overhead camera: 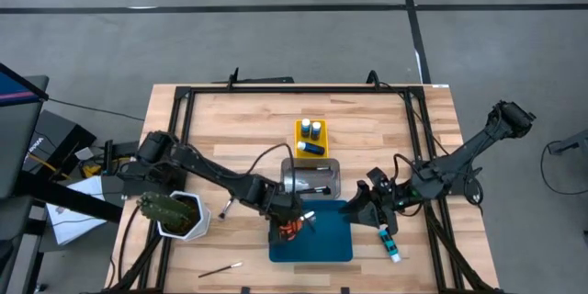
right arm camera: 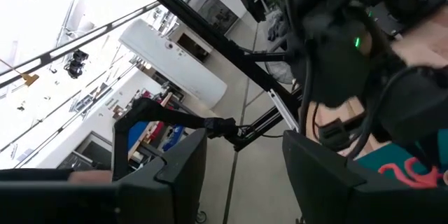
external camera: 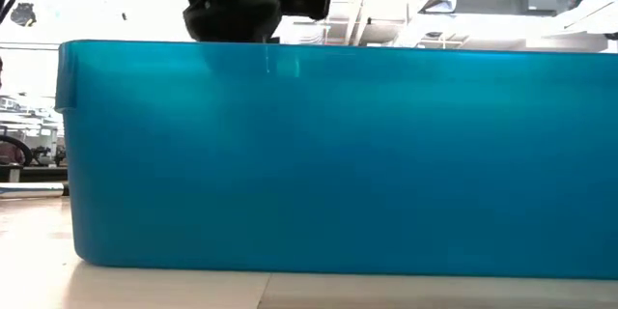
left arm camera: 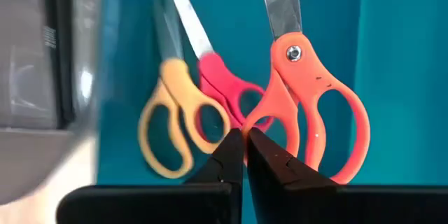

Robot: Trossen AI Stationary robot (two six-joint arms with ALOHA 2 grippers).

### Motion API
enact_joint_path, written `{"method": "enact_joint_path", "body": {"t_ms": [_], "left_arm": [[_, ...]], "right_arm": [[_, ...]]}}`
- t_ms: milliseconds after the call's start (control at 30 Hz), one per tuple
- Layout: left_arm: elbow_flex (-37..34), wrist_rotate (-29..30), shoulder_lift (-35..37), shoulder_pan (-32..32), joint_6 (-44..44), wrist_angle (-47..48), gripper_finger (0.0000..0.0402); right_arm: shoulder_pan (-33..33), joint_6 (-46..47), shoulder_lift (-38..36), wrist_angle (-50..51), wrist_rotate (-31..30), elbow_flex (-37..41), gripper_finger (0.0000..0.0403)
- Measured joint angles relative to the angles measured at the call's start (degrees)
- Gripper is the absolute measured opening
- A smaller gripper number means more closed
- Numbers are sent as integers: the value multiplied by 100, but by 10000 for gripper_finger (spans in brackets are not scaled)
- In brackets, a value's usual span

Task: Pick & Place Paint Supplies
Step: Put the orange scissors into the blue bin

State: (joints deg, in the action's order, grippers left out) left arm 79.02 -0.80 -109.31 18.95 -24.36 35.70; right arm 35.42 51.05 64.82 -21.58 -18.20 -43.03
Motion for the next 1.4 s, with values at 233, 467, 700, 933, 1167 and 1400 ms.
{"method": "enact_joint_path", "body": {"t_ms": [233,467,700,933,1167,1400], "left_arm": [[-2,324,-79,-46,-130,49,0],[-6,335,-160,-69,-114,102,0],[-2,444,-173,-101,-129,160,0],[-2,458,-175,-178,-131,341,0],[-2,549,-175,-179,-136,352,0],[-2,549,-175,-179,-157,428,0]], "right_arm": [[0,0,0,15,-2,0,184],[0,-2,0,40,-2,0,184],[0,-46,0,79,0,-2,184],[0,-46,0,107,0,-2,184],[0,-48,0,107,0,-2,184],[0,-50,0,106,2,-2,184]]}}
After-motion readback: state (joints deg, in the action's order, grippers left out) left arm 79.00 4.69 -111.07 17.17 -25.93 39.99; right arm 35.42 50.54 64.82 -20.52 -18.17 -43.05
